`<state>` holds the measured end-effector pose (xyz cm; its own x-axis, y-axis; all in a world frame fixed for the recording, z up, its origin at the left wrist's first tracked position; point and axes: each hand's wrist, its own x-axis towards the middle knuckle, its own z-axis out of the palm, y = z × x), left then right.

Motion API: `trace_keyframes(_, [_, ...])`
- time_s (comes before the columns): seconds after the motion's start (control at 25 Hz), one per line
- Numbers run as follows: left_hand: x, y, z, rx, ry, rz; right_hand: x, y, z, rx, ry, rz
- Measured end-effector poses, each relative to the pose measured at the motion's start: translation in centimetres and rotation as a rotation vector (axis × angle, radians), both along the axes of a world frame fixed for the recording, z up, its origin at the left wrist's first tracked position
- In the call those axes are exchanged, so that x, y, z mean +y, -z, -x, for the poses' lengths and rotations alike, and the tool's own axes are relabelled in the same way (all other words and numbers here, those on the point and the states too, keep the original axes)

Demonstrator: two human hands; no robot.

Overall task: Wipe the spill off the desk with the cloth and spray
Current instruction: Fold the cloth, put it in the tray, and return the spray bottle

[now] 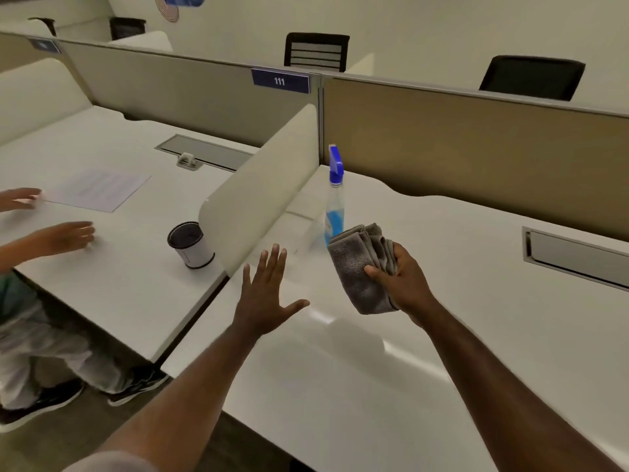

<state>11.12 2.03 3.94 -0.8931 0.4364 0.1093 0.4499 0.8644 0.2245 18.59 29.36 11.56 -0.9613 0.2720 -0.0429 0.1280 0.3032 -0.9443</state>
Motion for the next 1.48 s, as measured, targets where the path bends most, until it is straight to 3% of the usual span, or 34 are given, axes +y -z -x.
trace_keyframes(0.2, [-2.7,1.8,5.9,-0.052,-0.015,0.090,-3.2,-0.5,6.2,-0.008,-0.032,-0.008])
trace_keyframes(0.64, [-4.2,4.4,10.4,-0.071,0.017,0.099,-10.0,-2.0,17.8,-0.058,-0.207,-0.261])
trace_keyframes(0.96, [-4.2,5.9,10.7,-0.029,0.020,0.045,-12.9,-1.4,23.5,-0.052,-0.133,-0.726])
trace_keyframes(1.28, [-4.3,6.3,10.8,-0.046,0.017,0.023,-14.7,2.1,24.9,0.067,0.022,-0.884])
trace_keyframes(1.48, [-4.4,6.1,10.9,-0.043,0.021,0.030,-15.9,5.4,25.8,0.098,-0.060,-1.044])
